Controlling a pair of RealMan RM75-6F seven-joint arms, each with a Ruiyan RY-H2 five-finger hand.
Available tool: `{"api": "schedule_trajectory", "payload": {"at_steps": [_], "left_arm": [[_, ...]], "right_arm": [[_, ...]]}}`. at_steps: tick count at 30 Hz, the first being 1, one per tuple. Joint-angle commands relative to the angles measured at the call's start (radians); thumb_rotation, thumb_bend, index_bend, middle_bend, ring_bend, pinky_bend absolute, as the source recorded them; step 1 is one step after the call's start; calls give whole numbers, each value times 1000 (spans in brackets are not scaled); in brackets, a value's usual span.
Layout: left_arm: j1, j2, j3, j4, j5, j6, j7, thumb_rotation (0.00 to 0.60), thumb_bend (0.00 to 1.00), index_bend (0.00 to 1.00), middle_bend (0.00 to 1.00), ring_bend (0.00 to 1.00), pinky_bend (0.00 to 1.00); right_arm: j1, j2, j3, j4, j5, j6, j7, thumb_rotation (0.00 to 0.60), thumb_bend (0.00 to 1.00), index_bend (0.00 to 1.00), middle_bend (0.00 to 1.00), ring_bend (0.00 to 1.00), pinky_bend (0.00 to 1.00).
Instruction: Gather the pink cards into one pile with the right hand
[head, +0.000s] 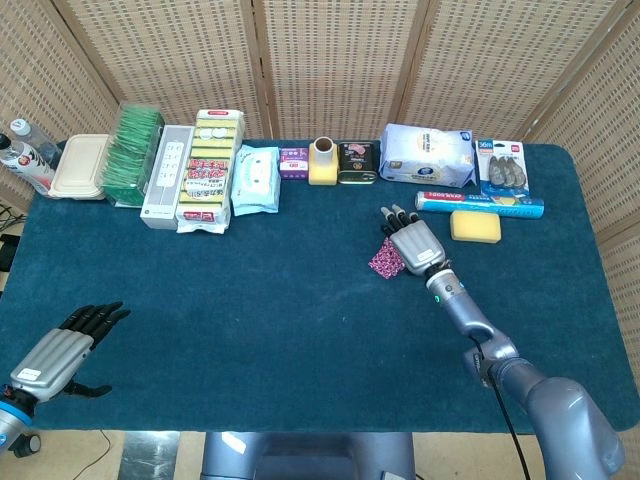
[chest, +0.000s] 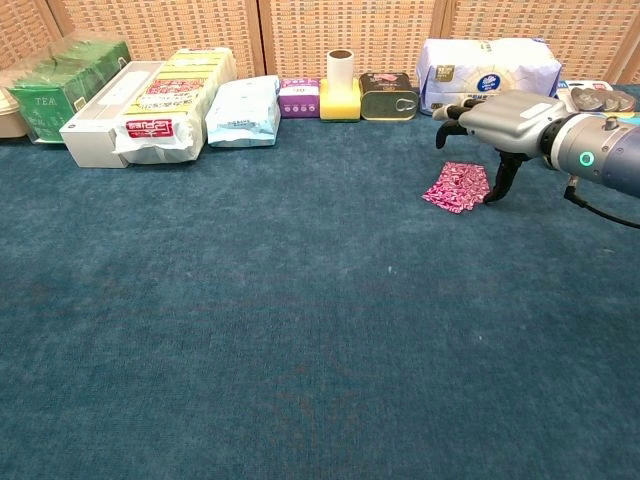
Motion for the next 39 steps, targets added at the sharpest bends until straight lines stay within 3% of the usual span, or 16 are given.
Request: {"api": "schedule_trajectory", "payload": {"at_steps": [1, 11, 19, 29, 39], "left_arm": [[0, 0, 0, 0, 0, 0, 1, 600, 58, 0, 0, 0, 3], [0, -1, 0, -1, -2, -2, 3, 600, 58, 0, 0, 0, 3], [-3, -2, 0, -1, -3, -7, 5, 600, 57, 0, 0, 0, 3], [-2, -4, 3, -5, -1, -9, 17, 600, 57, 0, 0, 0, 3], [-3, -7, 2, -9, -6, -14, 28, 600, 57, 0, 0, 0, 4]], "right_arm": [[2, -5, 3, 4, -3, 2, 8, 600, 95, 207, 51, 60, 234], [17, -25, 33, 11, 5, 10, 22, 600, 96, 207, 51, 60, 237], [2, 11, 38, -10, 6, 21, 21, 600, 95, 207, 51, 60, 236], [-36, 54, 9, -29, -2, 3, 21, 600, 95, 207, 51, 60, 234], [-47, 38, 6, -20, -10, 12, 45, 600, 96, 207, 51, 60, 233]]}}
